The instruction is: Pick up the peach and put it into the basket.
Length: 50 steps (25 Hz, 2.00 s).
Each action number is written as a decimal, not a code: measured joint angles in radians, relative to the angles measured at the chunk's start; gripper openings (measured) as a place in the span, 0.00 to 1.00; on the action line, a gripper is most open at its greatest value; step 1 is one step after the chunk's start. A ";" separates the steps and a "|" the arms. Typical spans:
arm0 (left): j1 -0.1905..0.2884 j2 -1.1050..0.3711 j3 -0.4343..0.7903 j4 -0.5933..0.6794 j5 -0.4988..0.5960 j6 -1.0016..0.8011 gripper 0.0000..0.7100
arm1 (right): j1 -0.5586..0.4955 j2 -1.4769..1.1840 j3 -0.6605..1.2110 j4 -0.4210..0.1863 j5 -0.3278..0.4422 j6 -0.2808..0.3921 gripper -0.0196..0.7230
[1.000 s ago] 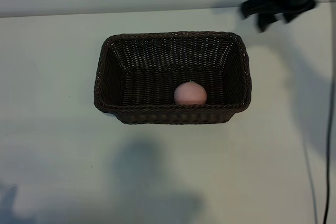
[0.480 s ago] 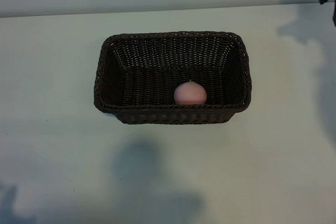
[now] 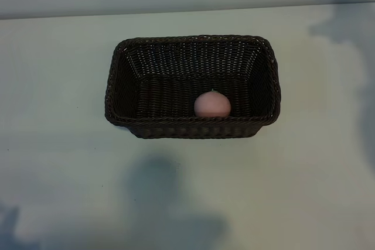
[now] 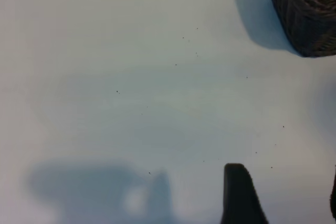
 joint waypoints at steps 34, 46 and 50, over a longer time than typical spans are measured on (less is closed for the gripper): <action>0.000 0.000 0.000 0.000 0.000 0.000 0.60 | 0.000 -1.361 0.562 0.010 -0.023 0.028 0.69; 0.000 0.000 0.000 0.000 0.000 0.000 0.60 | 0.036 -1.617 0.822 0.009 -0.108 0.028 0.69; 0.000 0.000 0.000 0.000 0.000 0.000 0.60 | 0.036 -1.683 0.877 0.009 -0.110 0.028 0.69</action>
